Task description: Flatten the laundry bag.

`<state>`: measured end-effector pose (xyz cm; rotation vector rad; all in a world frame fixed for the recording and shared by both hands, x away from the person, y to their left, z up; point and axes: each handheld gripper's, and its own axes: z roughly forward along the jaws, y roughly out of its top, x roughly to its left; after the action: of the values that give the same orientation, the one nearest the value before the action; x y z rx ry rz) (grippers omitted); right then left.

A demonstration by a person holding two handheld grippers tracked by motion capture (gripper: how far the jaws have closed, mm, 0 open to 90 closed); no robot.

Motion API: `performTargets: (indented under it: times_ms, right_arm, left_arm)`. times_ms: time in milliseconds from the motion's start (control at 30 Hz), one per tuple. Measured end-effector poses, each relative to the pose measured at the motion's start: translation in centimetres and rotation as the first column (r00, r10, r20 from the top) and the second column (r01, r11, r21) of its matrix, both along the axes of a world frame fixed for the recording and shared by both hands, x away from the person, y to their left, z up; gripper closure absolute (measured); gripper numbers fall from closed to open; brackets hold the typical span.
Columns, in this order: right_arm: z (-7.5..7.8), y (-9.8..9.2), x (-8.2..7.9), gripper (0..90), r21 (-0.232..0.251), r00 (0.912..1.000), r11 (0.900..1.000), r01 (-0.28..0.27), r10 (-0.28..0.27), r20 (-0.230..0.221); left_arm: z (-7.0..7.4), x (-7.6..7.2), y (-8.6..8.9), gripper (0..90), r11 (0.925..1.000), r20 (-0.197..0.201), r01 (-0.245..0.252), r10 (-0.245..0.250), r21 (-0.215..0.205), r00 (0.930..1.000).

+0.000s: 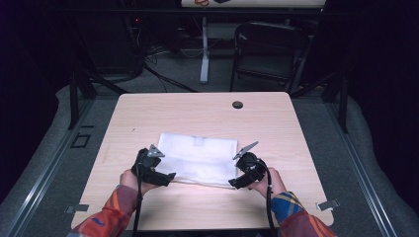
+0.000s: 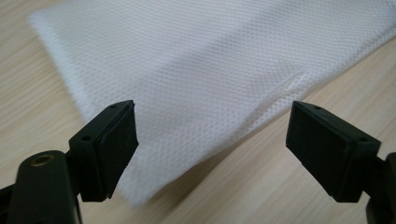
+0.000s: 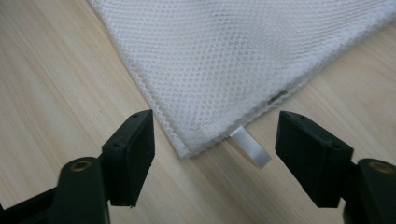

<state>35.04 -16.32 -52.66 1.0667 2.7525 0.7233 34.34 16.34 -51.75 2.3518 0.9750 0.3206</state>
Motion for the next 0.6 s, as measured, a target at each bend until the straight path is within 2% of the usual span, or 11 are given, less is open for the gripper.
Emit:
performTargets:
  times_ms: [33,100,133,233,267,367,433,467,500,600]
  right_arm:
    - [0.0,0.0,-0.2,26.8,0.026,0.9999,1.0,0.012,-0.013,0.006]
    - [0.3,-0.2,-0.2,27.1,0.002,1.0,1.0,-0.004,0.004,-0.004]
    - [0.2,-0.2,-0.3,27.3,0.016,1.0,1.0,0.006,-0.006,-0.002]
    - [0.3,-0.2,-0.4,27.7,0.01,0.9999,1.0,0.008,-0.007,-0.01]
    - [0.3,-0.3,-0.4,27.8,0.012,0.9999,1.0,0.008,-0.008,-0.013]
    - [0.3,-0.2,-0.4,28.5,0.013,0.9998,1.0,0.007,-0.007,-0.019]
    - [0.3,-0.1,-0.5,29.0,0.018,0.9998,1.0,0.004,-0.003,-0.021]
    - [0.3,0.0,-0.5,29.2,0.014,0.9999,1.0,0.004,-0.004,-0.016]
    - [0.3,0.0,-0.5,29.2,0.015,0.9998,1.0,0.0,0.001,-0.021]
    - [0.2,0.1,-0.5,30.1,0.023,0.9997,1.0,0.003,-0.003,-0.025]
  left_arm:
    - [-0.2,0.1,-0.5,18.9,0.9999,-0.001,0.013,-0.013,0.01,0.9999]
    - [-0.4,0.3,-1.3,21.0,0.9983,-0.003,0.057,-0.057,0.011,0.9984]
    - [-0.6,0.3,-1.6,23.1,0.9972,-0.005,0.074,-0.074,0.015,0.9973]
    - [-1.0,0.6,-2.2,29.1,0.9914,-0.019,0.13,-0.129,0.015,0.9914]
    - [-1.2,0.8,-2.5,32.1,0.9913,-0.013,0.129,-0.129,0.025,0.9916]
    - [-1.7,1.2,-3.1,39.5,0.9864,-0.025,0.16,-0.159,0.038,0.987]
    - [-2.1,1.4,-3.5,43.2,0.9802,-0.041,0.193,-0.191,0.043,0.9806]
    - [-2.3,1.5,-3.8,45.9,0.9794,-0.039,0.193,-0.191,0.06,0.9809]
    - [-2.4,1.7,-4.0,48.2,0.9765,-0.05,0.209,-0.206,0.054,0.9773]
    - [-2.9,1.9,-4.7,56.0,0.9696,-0.068,0.233,-0.228,0.076,0.9714]
